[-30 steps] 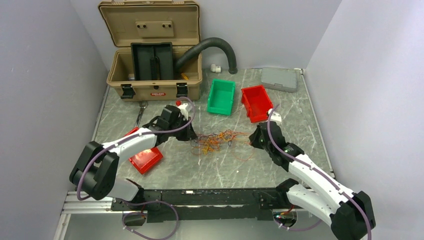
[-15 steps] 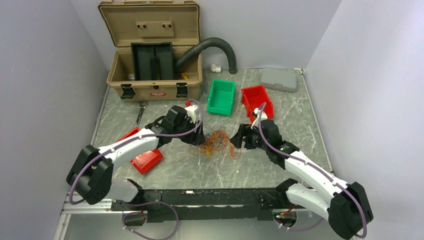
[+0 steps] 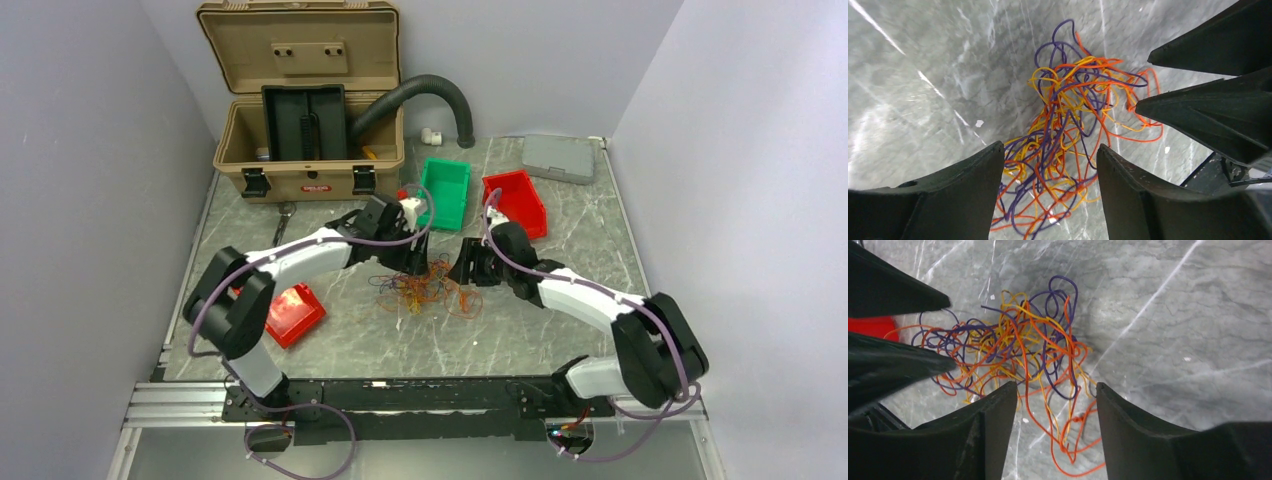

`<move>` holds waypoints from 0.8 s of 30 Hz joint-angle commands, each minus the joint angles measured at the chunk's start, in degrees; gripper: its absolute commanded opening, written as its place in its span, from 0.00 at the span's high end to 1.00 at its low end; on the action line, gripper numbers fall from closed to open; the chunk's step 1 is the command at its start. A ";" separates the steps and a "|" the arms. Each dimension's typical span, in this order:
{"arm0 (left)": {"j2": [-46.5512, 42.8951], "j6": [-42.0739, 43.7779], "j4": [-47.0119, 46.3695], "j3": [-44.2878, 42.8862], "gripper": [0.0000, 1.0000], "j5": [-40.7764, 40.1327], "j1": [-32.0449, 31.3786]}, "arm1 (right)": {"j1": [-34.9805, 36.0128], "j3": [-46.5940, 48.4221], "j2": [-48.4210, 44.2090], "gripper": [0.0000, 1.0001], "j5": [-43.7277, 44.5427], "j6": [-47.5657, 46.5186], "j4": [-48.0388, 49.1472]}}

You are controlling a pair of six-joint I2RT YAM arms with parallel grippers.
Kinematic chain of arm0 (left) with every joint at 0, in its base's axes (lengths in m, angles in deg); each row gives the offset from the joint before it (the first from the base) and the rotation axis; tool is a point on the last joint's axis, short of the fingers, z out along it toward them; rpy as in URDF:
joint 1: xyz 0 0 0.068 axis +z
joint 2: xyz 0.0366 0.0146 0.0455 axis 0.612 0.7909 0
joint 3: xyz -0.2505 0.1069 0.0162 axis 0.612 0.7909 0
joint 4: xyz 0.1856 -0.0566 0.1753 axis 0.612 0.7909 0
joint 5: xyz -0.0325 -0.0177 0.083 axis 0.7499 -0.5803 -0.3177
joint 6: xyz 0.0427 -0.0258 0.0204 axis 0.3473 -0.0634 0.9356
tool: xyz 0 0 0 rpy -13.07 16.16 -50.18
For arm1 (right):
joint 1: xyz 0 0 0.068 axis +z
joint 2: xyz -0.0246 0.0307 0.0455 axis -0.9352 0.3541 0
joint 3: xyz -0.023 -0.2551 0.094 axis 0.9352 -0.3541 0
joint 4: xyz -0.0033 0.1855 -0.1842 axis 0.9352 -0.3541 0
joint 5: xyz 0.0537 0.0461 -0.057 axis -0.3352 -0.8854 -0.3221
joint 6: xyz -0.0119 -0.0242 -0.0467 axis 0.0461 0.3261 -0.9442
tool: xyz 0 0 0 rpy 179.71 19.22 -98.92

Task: Untangle the cables

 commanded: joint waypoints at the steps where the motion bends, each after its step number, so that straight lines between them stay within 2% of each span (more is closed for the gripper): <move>1: 6.47 -0.36 -2.20 -2.83 0.30 4.93 -0.53 | 0.09 3.38 5.05 0.40 -4.56 1.80 5.66; 3: 9.59 -1.34 -3.89 -3.53 0.33 7.83 -0.60 | 0.12 2.10 6.11 0.43 -5.79 3.40 7.97; 4: 10.55 -2.04 -5.23 -3.31 0.37 9.36 -0.56 | 0.14 1.32 6.41 0.48 -5.74 4.15 8.68; 5: 11.23 -2.75 -6.95 -2.84 0.44 10.99 -0.60 | 0.09 0.72 6.58 0.59 -5.62 4.60 9.00; 8: 11.42 -4.49 -10.36 -1.30 0.69 12.78 -0.56 | 0.13 -0.60 5.73 0.94 -3.45 4.97 7.54; 9: 10.94 -4.74 -10.76 -0.86 0.83 12.37 -0.47 | 0.13 -0.88 4.71 1.00 -1.57 4.89 6.14; 10: 10.02 -4.97 -10.75 -0.18 0.98 10.31 -0.25 | 0.05 -1.08 3.38 1.00 1.11 4.94 4.21; 14: 2.55 -6.58 -11.74 5.62 1.00 4.02 2.82 | -0.59 -2.36 -4.98 1.00 14.04 5.78 -5.31; 18: -7.91 -7.96 -16.42 12.96 1.00 3.97 6.43 | -1.89 -3.85 -15.81 1.00 25.56 6.53 -12.40; 21: -13.67 -7.65 -16.66 16.18 1.00 1.77 6.76 | -2.35 -4.67 -24.91 1.00 30.01 5.15 -14.42; 24: -18.04 -8.07 -15.99 18.42 1.00 -0.52 6.72 | -2.42 -5.19 -32.24 1.00 30.46 2.93 -13.99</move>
